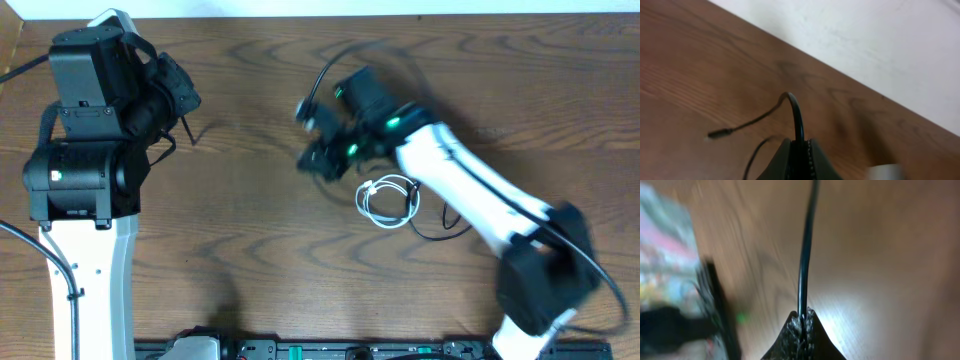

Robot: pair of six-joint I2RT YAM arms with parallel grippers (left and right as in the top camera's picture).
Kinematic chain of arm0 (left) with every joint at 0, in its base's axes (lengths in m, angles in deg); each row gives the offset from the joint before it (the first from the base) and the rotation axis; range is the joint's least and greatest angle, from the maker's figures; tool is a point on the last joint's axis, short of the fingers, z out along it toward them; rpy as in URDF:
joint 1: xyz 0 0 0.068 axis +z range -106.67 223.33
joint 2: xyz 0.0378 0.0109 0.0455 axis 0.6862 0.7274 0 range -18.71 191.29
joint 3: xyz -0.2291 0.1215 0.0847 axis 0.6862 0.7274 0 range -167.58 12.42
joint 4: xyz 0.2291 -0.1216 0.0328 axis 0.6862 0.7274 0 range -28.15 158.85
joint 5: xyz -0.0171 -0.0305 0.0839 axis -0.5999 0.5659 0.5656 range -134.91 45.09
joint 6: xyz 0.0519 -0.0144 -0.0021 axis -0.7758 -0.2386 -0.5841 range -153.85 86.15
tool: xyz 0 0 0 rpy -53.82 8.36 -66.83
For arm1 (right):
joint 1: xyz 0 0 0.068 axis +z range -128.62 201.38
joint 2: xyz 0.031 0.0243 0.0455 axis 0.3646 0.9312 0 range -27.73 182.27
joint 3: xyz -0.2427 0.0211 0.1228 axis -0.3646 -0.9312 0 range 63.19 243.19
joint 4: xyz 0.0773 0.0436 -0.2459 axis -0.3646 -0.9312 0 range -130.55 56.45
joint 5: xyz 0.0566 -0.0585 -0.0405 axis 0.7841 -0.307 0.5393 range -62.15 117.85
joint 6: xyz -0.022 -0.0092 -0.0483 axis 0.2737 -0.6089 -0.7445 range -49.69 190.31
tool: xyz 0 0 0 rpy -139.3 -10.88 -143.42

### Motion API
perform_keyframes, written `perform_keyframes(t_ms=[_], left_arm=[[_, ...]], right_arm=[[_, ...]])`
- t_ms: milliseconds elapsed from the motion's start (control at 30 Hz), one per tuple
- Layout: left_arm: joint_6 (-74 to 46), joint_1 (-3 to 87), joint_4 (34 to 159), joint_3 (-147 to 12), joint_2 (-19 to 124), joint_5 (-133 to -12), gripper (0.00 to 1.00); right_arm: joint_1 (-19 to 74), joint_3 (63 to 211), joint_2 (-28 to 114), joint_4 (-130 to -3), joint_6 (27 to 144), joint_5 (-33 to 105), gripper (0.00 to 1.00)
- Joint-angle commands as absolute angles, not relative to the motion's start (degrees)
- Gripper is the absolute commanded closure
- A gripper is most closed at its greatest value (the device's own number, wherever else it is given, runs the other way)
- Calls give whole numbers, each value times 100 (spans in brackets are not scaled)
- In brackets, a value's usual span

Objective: Untangle cables

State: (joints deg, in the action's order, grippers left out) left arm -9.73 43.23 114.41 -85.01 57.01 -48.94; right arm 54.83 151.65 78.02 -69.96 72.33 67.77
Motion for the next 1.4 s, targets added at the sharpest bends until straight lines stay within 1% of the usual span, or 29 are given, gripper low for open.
perform_keyframes(t_ms=[0,100,167,233,367,500,567,667,767,833,867,900,933,967,1000,1033,1133,1367], left_arm=[[-1137,4280,11598,-8628,5662,-4700,93],[-1179,4166,11666,-8628,5662,-4704,92],[-1176,4020,11664,-8628,5662,-4704,93],[-1179,3871,11642,-8628,5662,-4706,92],[-1181,3626,11581,-8628,5662,-4706,93],[-1244,3430,11543,-8628,5662,-4702,92],[-1244,3320,11522,-8628,5662,-4702,93],[-1244,3215,11467,-8628,5662,-4702,92],[-1242,3172,11425,-8628,5664,-4702,93],[-1242,3172,11434,-8628,5664,-4704,92],[-1240,3172,11447,-8628,5664,-4706,93],[-1240,3172,11447,-8628,5664,-4706,93],[-1240,3172,11447,-8628,5664,-4724,92],[-1235,3172,11445,-8628,5664,-4726,92],[-1235,3172,11445,-8628,5664,-4726,92],[-1235,3172,11445,-8628,5664,-4726,92],[-1235,3172,11445,-8628,5666,-4726,93],[-1216,3172,11447,-8628,5701,-4743,93]], right_arm=[[5214,15797,6655,-6849,8564,6841,99],[5085,15862,6100,-6714,9253,6495,99],[5002,15865,5647,-6779,10005,5785,99],[4992,15865,5383,-6917,10313,5114,99],[5026,15865,5173,-7363,10278,3746,99],[5031,15786,5324,-8071,10083,1951,99],[5029,15650,5556,-8163,9690,1263,99],[5029,15574,5890,-8224,9718,1365,99],[5031,15574,6183,-8246,10278,1886,99],[5031,15574,6329,-8272,11091,1831,99],[5029,15574,6406,-8266,11913,1835,99],[5029,15574,6430,-8263,12304,1844,99],[5035,15574,6456,-8274,13150,1925,99],[5044,15574,6469,-8285,13723,2023,99],[5053,15574,6476,-8283,14614,2264,99],[5051,15574,6476,-8270,15041,2406,99],[5053,15574,6476,-8207,15873,2701,99],[5075,15574,6594,-8244,16907,2653,99]])
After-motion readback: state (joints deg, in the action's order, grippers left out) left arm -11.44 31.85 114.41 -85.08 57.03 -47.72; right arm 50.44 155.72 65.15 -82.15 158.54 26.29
